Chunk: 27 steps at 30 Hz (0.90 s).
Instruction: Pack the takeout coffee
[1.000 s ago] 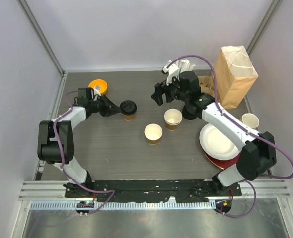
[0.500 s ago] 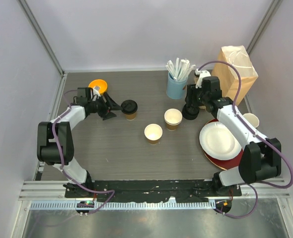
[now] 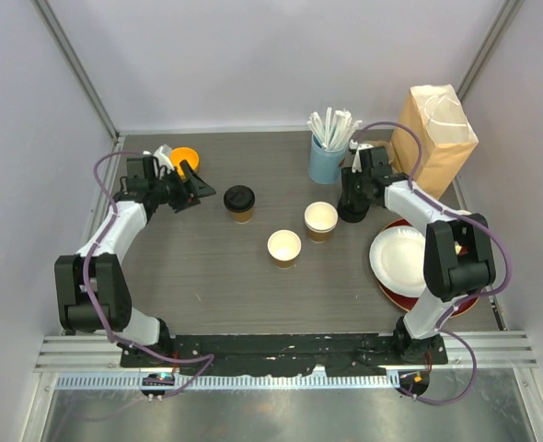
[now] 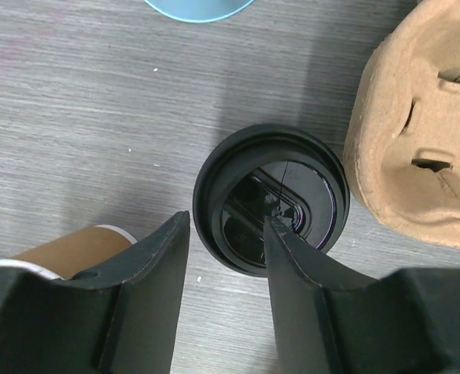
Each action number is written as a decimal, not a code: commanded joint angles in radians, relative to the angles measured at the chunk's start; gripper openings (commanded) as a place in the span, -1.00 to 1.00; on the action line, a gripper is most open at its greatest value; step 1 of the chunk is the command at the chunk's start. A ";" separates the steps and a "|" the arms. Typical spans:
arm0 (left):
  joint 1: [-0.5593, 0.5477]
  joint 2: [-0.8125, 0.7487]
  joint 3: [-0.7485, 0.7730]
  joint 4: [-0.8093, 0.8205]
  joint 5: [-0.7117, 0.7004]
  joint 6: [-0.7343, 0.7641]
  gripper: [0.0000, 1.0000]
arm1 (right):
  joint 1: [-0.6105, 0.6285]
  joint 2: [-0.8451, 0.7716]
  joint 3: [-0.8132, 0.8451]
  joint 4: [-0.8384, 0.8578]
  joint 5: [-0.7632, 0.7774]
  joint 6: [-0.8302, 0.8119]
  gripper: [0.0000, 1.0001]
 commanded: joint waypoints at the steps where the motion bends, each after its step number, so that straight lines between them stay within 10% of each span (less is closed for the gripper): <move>1: 0.001 -0.006 0.031 0.002 -0.007 0.032 0.40 | -0.004 0.015 0.059 0.030 0.018 -0.005 -0.11; 27: 0.001 0.005 0.054 0.000 0.047 0.019 0.37 | -0.002 -0.039 0.090 -0.005 -0.022 -0.012 -0.98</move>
